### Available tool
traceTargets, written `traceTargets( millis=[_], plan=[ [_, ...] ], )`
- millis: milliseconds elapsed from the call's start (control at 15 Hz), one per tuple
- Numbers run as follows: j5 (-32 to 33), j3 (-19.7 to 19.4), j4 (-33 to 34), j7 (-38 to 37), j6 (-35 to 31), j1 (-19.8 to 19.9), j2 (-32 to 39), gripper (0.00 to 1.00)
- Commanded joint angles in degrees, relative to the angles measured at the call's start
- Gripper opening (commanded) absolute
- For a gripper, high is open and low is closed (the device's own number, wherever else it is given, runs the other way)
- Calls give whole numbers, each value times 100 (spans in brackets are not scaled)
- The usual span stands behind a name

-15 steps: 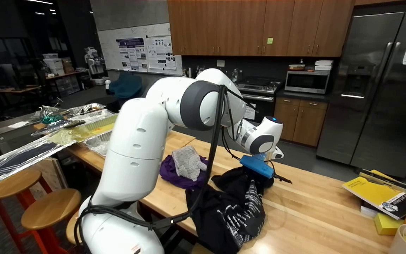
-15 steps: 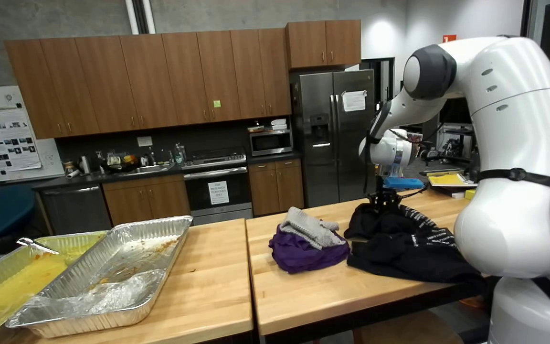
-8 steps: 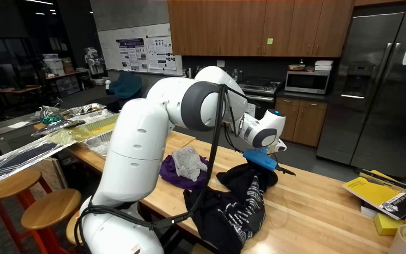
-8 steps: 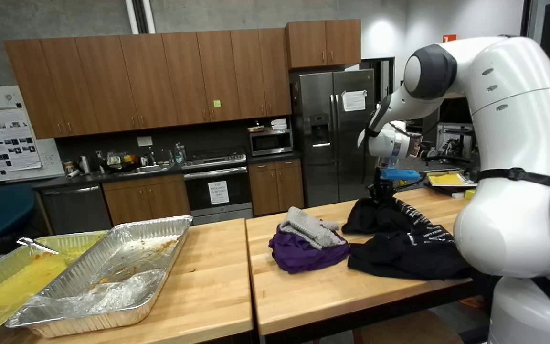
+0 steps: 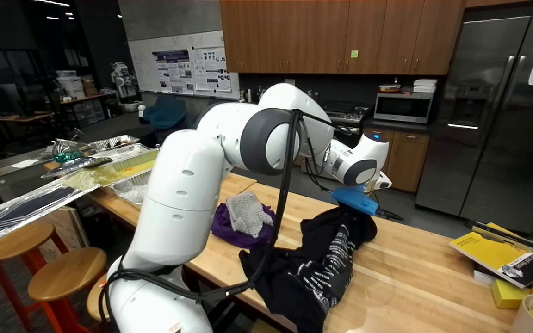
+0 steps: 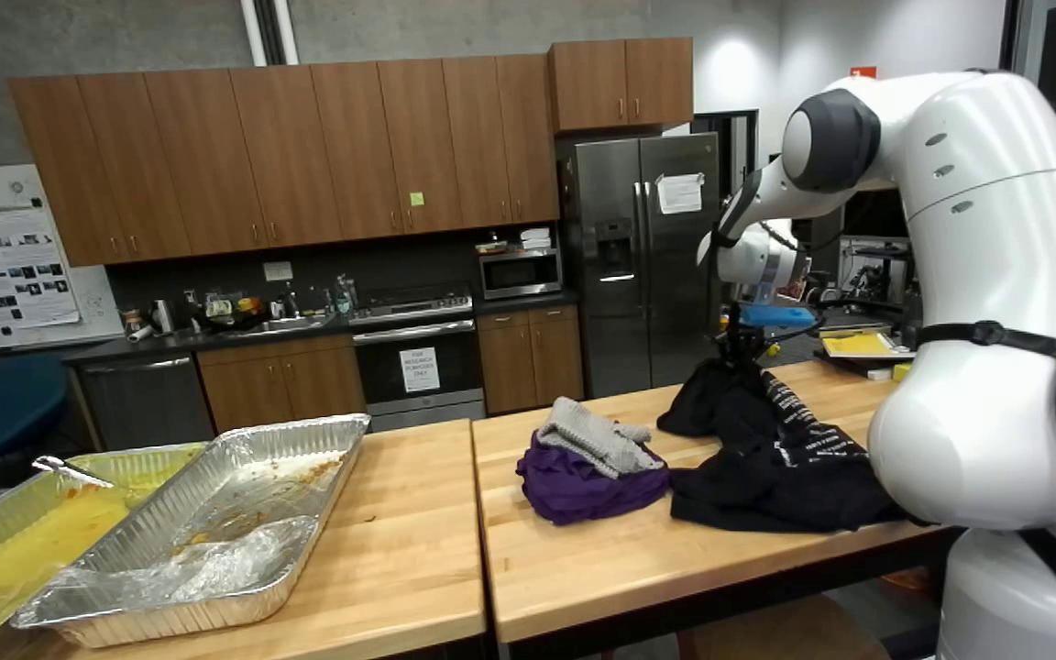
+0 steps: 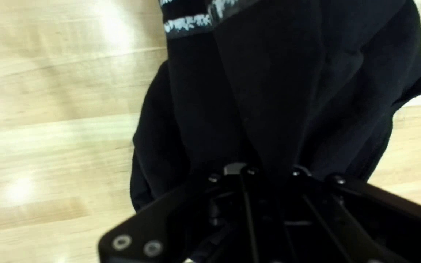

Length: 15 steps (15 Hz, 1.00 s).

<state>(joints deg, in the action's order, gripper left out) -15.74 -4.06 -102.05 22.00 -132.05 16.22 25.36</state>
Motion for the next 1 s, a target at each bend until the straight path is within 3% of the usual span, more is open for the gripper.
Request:
traceTargets(
  millis=[0,533,600,667,733,867,933],
  plan=[
    [-65,-52,418,-54,192,287,154,2],
    [-129,-362,750,-167,239,979,300,2],
    [23,-274,1429,-992,345,524,725,2],
    [73,-492,803,-343,136,993,317,2],
    [-124,-423,981,-393,160,1111,431,2],
    [-122,-567,496,-514,93,1163,66,2],
    [-251,-521,610,-461,33,1249,295,2]
  ],
)
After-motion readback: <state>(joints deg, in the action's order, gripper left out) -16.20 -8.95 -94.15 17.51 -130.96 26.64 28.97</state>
